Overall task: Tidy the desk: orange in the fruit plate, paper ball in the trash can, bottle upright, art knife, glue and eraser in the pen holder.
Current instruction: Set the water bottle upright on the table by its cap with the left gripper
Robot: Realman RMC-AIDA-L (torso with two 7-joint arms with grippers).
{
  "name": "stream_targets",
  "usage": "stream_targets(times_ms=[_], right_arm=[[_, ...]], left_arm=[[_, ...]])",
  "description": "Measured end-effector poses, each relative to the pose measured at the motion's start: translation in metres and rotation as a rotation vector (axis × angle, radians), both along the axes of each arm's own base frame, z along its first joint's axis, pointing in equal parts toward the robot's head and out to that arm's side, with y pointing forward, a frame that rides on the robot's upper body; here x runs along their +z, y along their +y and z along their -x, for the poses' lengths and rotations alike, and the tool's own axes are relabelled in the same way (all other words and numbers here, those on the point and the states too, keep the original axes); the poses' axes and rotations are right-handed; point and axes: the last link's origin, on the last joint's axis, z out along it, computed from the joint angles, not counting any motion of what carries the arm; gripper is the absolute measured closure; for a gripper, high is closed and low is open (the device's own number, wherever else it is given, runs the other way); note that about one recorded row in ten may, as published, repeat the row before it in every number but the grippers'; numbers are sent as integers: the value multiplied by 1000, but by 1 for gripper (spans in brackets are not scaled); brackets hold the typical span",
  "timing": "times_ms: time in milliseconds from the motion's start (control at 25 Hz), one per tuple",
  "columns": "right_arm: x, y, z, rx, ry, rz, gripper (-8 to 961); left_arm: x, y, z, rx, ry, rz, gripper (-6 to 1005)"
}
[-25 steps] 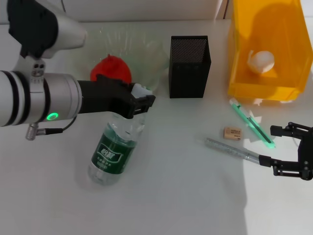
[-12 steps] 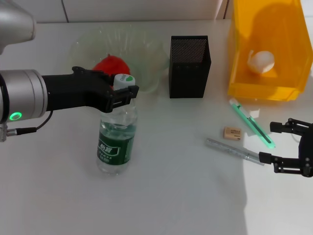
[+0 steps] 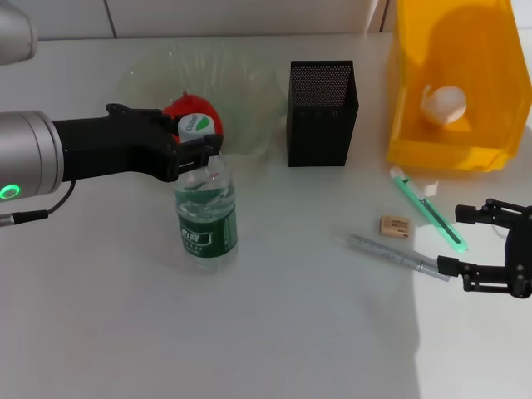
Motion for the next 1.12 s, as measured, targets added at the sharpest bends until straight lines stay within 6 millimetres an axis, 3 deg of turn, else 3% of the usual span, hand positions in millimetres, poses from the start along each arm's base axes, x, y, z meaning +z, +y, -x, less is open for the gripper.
stream_targets(times_ms=[480, 1120], right_arm=[[1, 1, 1, -7, 8, 3, 121], [1, 2, 2, -9, 2, 12, 120]], left_arm=[[11, -2, 0, -2, 9, -32, 553], [11, 0, 3, -18, 61, -38, 552]])
